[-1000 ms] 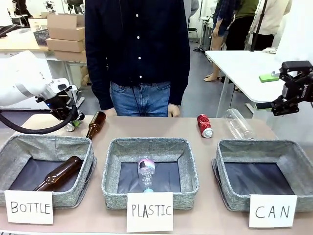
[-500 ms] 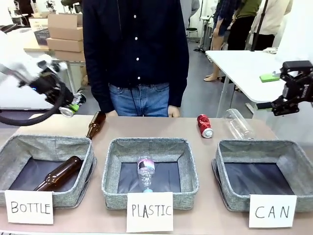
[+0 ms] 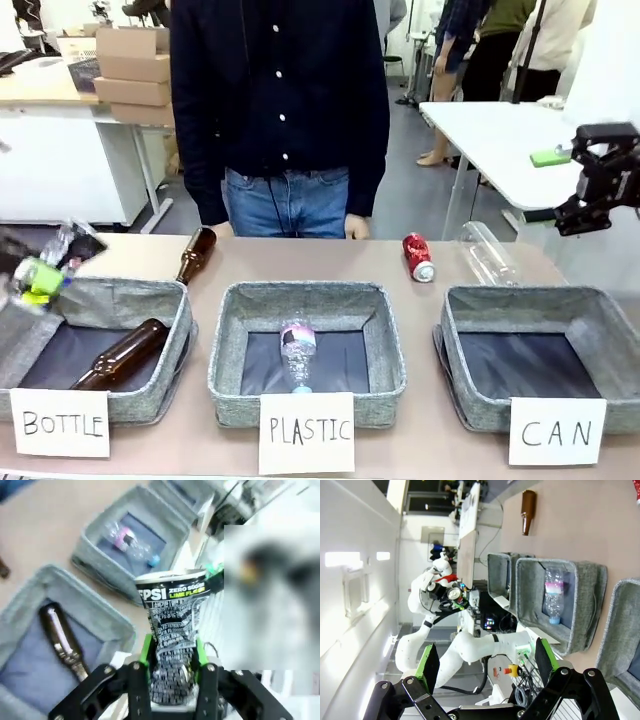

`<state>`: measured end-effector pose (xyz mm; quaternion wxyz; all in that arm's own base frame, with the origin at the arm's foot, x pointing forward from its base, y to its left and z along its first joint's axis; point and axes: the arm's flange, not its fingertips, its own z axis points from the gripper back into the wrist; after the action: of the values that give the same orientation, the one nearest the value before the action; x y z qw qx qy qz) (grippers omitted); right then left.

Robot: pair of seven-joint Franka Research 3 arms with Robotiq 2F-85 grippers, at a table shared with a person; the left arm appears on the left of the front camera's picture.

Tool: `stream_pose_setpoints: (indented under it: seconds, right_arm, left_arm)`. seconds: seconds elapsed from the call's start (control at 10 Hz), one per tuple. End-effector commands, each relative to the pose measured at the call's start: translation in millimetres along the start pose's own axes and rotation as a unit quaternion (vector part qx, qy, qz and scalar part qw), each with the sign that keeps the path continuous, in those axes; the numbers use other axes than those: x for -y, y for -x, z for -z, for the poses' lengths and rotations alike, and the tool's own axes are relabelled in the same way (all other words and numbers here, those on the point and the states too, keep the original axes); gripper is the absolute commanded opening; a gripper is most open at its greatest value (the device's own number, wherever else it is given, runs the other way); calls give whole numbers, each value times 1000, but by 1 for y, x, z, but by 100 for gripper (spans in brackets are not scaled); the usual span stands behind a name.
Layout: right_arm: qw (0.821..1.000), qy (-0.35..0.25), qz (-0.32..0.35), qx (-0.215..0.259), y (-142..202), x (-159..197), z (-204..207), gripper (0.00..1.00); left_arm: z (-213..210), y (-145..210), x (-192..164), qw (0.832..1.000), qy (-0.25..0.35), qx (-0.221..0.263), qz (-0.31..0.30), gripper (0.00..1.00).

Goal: Sort the can waste into the basket.
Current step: Pick up the can waste from the table and place it in the right Fabric basket.

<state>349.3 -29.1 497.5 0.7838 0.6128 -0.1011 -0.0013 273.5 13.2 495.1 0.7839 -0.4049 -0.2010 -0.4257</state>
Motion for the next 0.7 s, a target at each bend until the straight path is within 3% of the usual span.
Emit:
stream_pose_setpoints:
  seconds: [0.0, 0.2, 0.3, 0.4, 0.5, 0.6]
  right_arm:
    - [1000, -3, -14, -3, -2, 0, -1, 100]
    - [1000, -3, -14, -3, -2, 0, -1, 100]
    - [1000, -3, -14, -3, -2, 0, -1, 100]
    - [1000, 0, 1, -1, 0, 1, 1, 100]
    - [999, 23, -32, 9, 8, -16, -20, 100]
    - [996, 65, -49, 31, 18, -24, -59, 100]
  left_arm:
    - [-6, -43, -59, 997, -2, 5, -74, 0]
    - [-6, -43, -59, 997, -2, 5, -74, 0]
    - [-2, -20, -37, 999, -8, 0, -47, 35]
    - [36, -50, -57, 999, 28, -6, 21, 35]
    - [90, -105, -62, 991, 82, -18, 103, 35]
    - [138, -149, -47, 982, 56, -58, 170, 35]
